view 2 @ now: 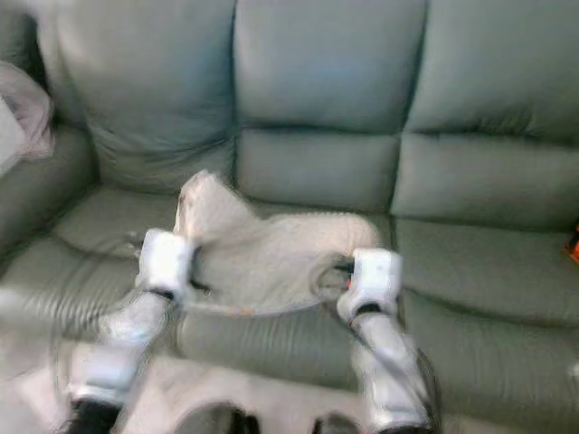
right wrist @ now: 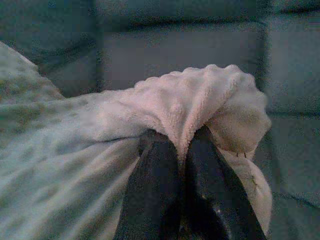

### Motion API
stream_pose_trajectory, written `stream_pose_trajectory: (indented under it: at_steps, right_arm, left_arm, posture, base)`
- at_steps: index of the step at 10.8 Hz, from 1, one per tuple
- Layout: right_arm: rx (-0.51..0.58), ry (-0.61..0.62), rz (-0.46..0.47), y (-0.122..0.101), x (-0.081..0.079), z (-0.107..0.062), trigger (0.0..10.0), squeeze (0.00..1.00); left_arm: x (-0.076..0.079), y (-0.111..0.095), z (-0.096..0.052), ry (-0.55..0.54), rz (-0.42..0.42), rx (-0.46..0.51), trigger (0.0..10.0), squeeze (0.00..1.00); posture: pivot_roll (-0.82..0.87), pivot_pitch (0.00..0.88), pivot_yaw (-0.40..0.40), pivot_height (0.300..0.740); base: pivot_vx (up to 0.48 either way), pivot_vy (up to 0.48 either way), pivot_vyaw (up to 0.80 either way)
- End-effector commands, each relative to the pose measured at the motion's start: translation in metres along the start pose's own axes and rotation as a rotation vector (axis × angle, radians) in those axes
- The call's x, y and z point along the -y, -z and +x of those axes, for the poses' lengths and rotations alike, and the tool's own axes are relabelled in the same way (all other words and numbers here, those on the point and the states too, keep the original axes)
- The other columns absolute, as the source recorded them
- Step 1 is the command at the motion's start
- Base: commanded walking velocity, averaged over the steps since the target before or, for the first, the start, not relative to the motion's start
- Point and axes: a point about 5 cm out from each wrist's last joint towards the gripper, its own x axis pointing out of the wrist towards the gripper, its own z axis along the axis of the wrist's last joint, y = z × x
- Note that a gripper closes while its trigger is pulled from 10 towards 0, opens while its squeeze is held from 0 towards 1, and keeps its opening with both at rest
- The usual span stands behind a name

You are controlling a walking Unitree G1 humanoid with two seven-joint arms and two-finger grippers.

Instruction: Move the pillow to the sofa

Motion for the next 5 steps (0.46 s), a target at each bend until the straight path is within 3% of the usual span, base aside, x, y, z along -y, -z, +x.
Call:
stream_pose_trajectory:
  at_steps: [1,3,5]
  right_arm:
    - [0.034,-0.016,0.014,-0.0076,-0.0075,0.0030,10.0,0.00]
    - [0.016,-0.003,0.019,-0.0053,-0.0064,0.0029,10.0,0.00]
    - [0.012,0.000,0.017,-0.0041,-0.0052,0.0027,10.0,0.00]
  left_arm:
    - [-0.0064,-0.0105,0.0007,-0.001,0.026,0.044,10.0,0.00]
    - [0.0002,-0.0054,-0.0005,0.029,0.020,0.020,10.0,0.00]
    - [0.0035,-0.0045,-0.0012,0.036,0.019,0.017,10.0,0.00]
  posture:
    - [-0.03,0.000,0.039,0.740]
    - [-0.03,0.000,0.037,0.740]
    - [-0.03,0.000,0.035,0.740]
  base:
    - [0.000,0.000,0.00]
    - [0.000,0.000,0.00]
    - [0.000,0.000,-0.66]
